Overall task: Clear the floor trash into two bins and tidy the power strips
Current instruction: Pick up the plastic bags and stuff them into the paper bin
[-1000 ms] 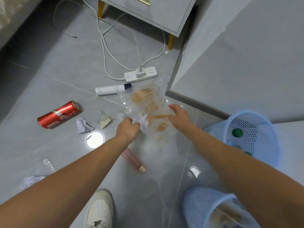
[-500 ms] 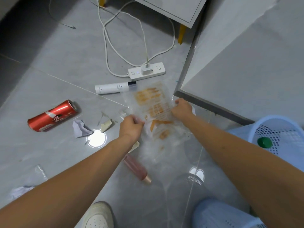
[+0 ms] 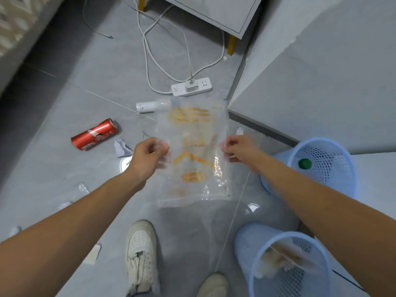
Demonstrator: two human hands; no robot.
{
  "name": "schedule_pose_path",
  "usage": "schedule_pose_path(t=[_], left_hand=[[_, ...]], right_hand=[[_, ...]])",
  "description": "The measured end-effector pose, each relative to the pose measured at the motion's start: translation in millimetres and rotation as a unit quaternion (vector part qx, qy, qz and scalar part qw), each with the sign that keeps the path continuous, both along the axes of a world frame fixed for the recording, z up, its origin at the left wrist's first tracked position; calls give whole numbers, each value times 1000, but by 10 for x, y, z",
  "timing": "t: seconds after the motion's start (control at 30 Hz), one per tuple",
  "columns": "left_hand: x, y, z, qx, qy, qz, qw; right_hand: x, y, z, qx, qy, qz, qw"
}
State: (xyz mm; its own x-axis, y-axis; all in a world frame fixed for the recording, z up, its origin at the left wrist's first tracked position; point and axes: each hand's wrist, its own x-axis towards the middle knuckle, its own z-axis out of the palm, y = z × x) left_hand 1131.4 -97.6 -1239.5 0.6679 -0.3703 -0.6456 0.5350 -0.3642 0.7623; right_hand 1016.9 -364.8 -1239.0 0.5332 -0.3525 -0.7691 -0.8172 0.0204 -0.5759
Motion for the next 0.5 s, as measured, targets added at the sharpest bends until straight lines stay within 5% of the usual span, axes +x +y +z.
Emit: schedule_pose_path(t=[0.27, 0.5], left_hand=[[183, 454, 1986, -31, 19, -86, 996], [169, 639, 2955, -125, 68, -89, 986]], right_hand=[[-314, 284, 1938, 92, -69, 4, 993], [-527, 391, 3015, 197, -151, -88, 965]])
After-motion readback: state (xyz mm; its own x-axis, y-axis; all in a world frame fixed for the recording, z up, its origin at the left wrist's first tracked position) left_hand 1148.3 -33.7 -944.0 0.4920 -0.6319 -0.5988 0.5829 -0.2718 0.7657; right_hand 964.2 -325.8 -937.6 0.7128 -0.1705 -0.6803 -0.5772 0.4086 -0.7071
